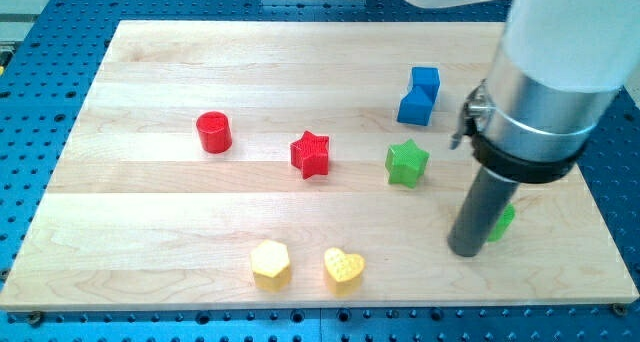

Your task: Place the green blocks parallel to each other

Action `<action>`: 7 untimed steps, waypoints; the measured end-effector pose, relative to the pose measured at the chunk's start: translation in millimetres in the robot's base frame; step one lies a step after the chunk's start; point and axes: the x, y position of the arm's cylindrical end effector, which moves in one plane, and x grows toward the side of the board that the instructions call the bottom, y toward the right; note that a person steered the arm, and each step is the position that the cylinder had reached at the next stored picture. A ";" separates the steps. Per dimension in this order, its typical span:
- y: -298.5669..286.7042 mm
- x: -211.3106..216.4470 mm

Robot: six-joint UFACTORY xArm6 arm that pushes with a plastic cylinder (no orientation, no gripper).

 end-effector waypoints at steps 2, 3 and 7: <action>46.1 1.3; 53.9 2.8; 156.8 -81.4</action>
